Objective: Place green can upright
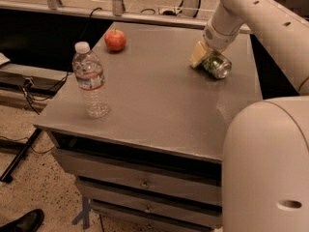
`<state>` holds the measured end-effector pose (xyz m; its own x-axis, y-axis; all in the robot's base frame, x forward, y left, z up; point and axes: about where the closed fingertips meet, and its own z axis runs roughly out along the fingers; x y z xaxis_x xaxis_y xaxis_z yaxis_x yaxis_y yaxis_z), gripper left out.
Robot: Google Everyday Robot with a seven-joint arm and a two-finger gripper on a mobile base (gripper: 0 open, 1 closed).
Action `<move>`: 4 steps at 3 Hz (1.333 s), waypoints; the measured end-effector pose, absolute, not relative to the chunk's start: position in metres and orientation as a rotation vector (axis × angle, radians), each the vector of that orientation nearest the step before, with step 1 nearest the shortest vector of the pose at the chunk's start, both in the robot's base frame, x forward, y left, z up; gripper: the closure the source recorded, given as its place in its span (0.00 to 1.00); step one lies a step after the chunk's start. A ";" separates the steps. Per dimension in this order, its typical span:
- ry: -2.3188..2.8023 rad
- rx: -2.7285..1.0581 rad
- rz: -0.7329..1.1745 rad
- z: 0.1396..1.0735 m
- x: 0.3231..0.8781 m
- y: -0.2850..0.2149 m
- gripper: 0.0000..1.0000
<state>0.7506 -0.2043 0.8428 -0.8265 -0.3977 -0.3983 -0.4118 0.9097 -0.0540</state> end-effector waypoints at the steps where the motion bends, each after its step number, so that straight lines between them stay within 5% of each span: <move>1: 2.627 -0.663 0.029 0.854 0.749 -0.192 0.62; 2: 2.494 -0.777 0.073 0.885 0.746 -0.178 0.87; 3: 2.288 -0.921 0.180 0.919 0.738 -0.162 1.00; 4: 2.099 -1.024 0.298 0.937 0.724 -0.149 1.00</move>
Offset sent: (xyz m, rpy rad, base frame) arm -0.0182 0.0462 0.0966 0.0679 -0.3052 0.4032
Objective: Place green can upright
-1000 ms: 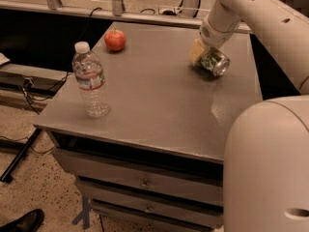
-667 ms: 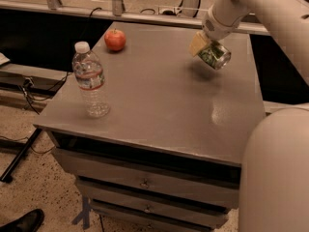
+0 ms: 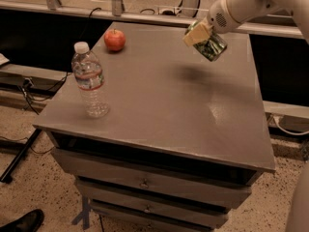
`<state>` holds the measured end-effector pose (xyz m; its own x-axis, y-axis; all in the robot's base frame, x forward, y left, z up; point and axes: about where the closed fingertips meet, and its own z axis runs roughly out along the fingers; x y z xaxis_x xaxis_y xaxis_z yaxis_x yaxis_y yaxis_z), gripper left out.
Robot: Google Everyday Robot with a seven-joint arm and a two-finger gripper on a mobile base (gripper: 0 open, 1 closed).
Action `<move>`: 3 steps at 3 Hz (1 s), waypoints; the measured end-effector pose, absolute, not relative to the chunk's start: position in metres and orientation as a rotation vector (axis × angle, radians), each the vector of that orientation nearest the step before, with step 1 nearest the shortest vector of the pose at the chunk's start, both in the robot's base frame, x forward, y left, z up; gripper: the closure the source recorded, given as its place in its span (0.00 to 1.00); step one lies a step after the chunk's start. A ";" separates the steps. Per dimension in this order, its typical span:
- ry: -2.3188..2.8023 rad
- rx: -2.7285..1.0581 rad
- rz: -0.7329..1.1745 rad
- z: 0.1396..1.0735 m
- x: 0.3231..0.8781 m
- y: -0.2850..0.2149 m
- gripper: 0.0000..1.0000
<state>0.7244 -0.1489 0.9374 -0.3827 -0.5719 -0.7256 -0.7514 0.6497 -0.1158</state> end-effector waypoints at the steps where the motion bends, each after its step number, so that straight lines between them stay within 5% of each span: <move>1: 1.918 -1.072 0.413 0.948 0.708 -0.146 1.00; 3: 1.614 -1.020 0.644 0.950 0.679 -0.181 1.00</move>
Offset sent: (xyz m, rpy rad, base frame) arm -0.0632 -0.0435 0.0285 0.4002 -0.3042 0.2966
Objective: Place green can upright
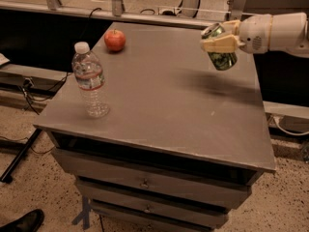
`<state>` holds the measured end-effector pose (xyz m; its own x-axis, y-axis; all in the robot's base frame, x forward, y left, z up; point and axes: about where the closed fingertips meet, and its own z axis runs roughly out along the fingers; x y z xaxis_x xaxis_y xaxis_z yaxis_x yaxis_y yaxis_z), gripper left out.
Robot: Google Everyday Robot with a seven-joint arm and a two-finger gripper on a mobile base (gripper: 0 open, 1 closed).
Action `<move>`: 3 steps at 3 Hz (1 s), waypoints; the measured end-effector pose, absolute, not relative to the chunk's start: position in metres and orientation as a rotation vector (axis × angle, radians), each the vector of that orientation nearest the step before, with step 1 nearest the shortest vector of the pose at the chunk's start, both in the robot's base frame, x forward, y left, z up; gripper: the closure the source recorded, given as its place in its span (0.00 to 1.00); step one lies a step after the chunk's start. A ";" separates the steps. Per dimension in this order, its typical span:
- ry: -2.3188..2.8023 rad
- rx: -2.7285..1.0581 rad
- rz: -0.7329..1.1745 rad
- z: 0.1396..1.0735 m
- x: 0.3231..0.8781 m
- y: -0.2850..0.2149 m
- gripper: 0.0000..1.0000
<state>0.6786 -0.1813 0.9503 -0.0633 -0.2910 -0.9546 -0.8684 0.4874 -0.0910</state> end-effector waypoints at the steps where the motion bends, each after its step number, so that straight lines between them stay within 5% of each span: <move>1: 1.505 -0.897 0.791 0.933 0.670 -0.210 1.00; 3: 1.388 -0.744 0.919 0.919 0.656 -0.235 1.00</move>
Offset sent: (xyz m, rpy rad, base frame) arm -0.0240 -0.0744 -0.0379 0.4299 -0.0024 -0.0109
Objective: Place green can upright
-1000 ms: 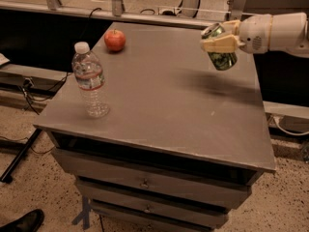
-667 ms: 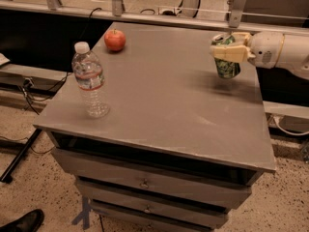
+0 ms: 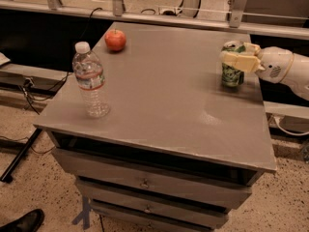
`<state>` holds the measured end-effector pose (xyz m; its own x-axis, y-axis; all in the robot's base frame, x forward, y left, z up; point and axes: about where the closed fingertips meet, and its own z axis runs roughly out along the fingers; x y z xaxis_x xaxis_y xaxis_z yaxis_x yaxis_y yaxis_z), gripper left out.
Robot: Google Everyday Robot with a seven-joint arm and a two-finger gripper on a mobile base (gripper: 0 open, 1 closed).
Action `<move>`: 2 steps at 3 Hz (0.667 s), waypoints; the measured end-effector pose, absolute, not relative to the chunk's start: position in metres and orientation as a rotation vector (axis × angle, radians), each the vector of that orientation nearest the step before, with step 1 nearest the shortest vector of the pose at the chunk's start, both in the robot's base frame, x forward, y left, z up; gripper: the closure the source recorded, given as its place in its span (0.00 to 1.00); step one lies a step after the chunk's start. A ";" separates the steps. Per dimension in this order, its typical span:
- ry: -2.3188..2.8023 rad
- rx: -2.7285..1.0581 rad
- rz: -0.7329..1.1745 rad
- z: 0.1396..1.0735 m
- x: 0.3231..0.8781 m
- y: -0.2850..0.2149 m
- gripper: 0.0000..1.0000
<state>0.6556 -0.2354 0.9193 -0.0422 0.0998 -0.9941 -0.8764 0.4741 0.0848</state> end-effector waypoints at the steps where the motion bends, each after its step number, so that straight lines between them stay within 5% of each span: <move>1: 1.330 -0.724 0.940 0.914 0.646 -0.241 0.82; 2: 1.283 -0.737 0.932 0.908 0.639 -0.241 0.59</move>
Offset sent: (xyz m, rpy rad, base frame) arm -0.0286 -0.0135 -0.0202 0.0732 -0.1342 0.0128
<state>0.6385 -0.2409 0.9080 0.0315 0.1607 -0.9865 -0.8885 0.4566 0.0460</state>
